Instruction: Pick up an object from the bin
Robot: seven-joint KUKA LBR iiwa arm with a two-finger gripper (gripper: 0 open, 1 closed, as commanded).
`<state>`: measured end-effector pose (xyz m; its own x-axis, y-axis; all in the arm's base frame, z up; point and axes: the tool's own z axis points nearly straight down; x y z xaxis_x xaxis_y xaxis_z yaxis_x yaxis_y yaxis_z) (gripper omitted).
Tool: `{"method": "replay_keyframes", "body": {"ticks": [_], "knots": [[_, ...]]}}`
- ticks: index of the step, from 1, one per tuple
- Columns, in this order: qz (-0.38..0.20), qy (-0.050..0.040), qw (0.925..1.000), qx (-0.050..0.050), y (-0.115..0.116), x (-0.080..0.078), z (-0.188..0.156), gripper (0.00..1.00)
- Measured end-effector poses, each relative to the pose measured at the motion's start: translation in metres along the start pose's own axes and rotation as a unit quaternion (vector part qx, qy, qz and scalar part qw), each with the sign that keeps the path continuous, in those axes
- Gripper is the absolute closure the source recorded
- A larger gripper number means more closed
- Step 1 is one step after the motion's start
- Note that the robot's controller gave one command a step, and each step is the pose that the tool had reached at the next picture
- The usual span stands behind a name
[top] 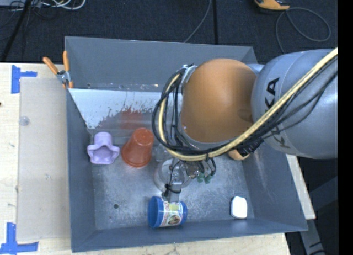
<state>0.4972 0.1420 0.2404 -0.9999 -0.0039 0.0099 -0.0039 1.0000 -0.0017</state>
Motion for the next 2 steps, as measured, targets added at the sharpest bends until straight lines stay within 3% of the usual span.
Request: {"method": "replay_keyframes", "body": {"ticks": [1, 2], "knots": [[0.002, -0.0038, 1.0000, -0.001, -0.001, -0.002, -0.004, 0.00], [-0.038, -0.0058, 0.9992, -0.001, 0.000, 0.002, 0.018, 0.00]]}}
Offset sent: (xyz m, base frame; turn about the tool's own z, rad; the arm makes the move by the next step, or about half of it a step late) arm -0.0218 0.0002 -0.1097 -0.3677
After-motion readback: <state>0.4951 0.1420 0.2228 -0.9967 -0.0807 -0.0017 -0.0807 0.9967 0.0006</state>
